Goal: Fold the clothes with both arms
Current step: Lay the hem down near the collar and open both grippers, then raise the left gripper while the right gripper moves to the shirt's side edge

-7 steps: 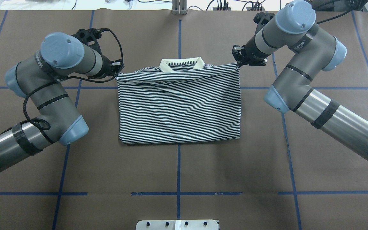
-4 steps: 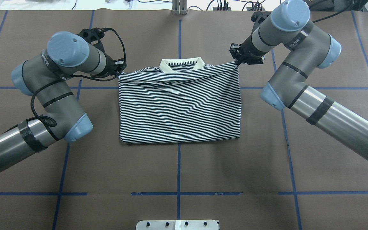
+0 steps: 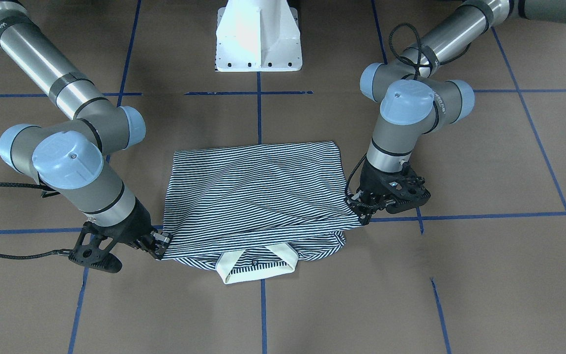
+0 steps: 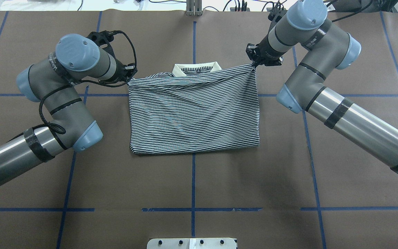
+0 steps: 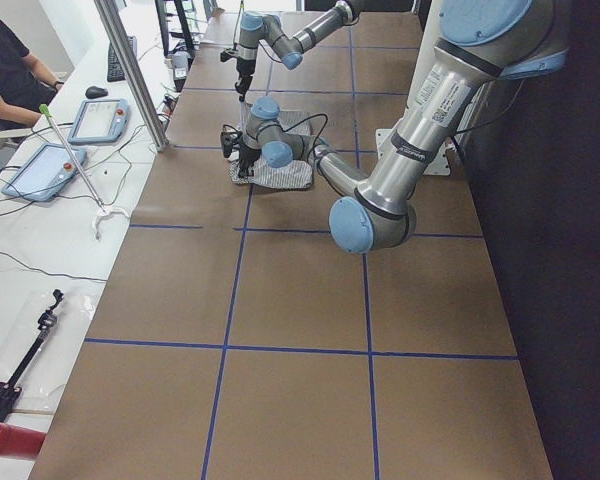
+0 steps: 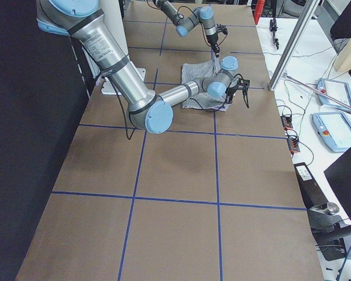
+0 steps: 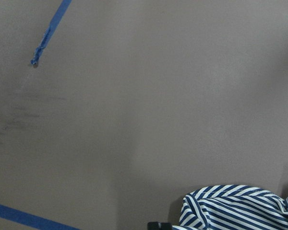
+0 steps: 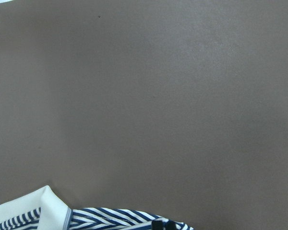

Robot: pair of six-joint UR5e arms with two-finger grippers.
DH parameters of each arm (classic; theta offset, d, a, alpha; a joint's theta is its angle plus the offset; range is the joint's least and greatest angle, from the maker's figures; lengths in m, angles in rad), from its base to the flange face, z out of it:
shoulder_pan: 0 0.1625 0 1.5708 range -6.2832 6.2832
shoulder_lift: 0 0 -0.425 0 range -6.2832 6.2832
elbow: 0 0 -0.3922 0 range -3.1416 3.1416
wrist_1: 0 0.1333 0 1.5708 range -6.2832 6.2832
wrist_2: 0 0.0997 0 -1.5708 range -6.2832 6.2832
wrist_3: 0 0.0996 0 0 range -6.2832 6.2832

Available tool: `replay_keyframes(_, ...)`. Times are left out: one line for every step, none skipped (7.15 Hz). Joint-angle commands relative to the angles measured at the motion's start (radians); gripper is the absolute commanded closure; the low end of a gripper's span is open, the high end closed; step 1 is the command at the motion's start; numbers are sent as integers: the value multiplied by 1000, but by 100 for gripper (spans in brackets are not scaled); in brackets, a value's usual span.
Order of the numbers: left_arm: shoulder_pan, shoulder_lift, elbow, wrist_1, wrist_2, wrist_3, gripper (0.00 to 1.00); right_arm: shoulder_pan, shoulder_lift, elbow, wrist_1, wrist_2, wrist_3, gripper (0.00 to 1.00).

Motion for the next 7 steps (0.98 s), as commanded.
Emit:
replay_keyframes(3, 5, 2, -12, 8, 11, 92, 0, -11, 0, 37, 1, -28, 90)
replay_keyframes(3, 1, 3, -16, 8, 30, 41, -3, -13, 1, 39, -1, -29, 1)
replay_keyframes(2, 1, 2, -16, 7, 34, 0, -1, -17, 0, 39, 2, -29, 0)
replay_keyframes(-7, 1, -5, -18, 4, 34, 0, 0, -27, 9, 42, 8, -25, 0)
replay_keyframes(-12, 1, -11, -15, 1, 34, 0, 2, -39, 50, 40, 14, -22, 0)
replay_keyframes(-21, 1, -23, -9, -1, 34, 0, 3, -82, 114, 40, 40, -19, 0)
replay_keyframes(-21, 1, -34, -5, -1, 32, 0, 5, -118, 180, 34, 79, -17, 0)
